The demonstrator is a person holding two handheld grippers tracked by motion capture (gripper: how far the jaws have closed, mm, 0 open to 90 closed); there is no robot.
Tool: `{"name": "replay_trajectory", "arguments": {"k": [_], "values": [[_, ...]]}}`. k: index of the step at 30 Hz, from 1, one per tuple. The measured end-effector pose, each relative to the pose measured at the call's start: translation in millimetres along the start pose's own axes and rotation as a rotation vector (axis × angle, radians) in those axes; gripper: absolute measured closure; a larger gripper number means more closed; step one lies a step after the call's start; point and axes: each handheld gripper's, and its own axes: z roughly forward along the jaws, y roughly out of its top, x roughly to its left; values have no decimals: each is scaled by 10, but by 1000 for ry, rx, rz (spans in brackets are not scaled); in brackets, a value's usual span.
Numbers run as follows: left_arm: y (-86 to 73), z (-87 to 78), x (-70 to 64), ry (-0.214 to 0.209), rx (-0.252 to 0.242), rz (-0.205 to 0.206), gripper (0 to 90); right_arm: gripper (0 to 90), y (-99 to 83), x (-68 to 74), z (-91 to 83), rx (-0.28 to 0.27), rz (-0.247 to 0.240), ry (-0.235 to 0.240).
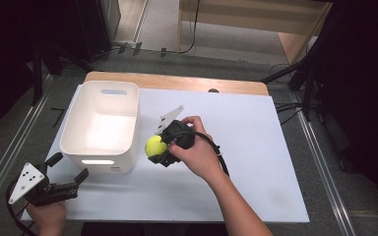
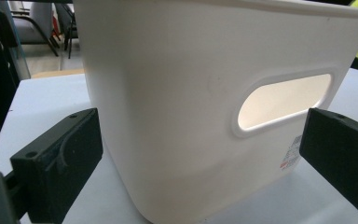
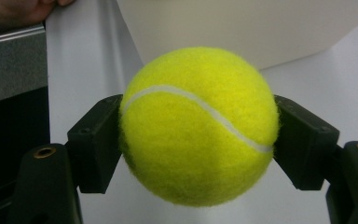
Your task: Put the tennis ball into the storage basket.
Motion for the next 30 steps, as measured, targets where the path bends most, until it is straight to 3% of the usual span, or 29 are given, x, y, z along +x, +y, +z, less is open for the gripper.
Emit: {"name": "replay_trajectory", "arguments": {"k": [30], "values": [[3,12,4,2,14,2,0,234,398,-48,-132,-28,-28,-2]]}}
